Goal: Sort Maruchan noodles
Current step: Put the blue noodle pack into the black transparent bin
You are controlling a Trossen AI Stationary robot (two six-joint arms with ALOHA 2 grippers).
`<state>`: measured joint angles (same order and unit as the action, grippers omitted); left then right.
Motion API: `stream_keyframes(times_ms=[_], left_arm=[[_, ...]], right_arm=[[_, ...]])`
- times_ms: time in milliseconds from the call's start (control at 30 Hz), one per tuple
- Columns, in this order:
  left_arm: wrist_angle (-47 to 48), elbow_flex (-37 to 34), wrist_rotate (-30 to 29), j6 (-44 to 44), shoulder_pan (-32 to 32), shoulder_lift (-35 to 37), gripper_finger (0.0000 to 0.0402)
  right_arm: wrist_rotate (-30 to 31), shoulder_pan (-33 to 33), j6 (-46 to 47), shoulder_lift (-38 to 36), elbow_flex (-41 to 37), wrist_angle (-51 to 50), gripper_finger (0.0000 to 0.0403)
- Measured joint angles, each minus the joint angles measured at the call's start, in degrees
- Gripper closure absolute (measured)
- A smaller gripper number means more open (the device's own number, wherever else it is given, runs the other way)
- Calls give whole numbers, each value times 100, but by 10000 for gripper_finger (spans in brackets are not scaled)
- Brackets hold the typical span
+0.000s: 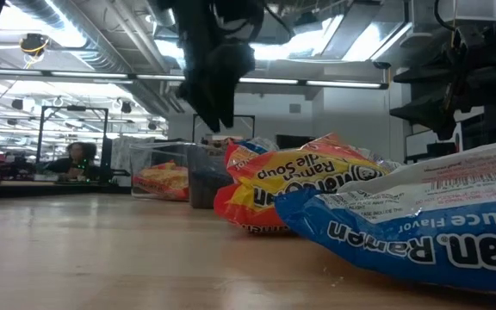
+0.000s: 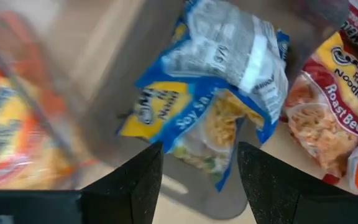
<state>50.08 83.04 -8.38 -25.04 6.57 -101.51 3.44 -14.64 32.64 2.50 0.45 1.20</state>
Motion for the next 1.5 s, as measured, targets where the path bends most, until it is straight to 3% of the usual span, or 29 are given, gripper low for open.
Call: stream_keyframes(times_ms=[400, 733, 1500], left_arm=[[-1690, -1045, 61, -187, 33, -13, 202], [-2631, -1055, 374, -241, 106, -372, 202], [-3734, -674, 469, -187, 393, -608, 202]], right_arm=[[0, 1, 0, 0, 0, -1, 79], [-2, 0, 0, 0, 1, -1, 79], [-2, -1, 0, 0, 0, -1, 79]])
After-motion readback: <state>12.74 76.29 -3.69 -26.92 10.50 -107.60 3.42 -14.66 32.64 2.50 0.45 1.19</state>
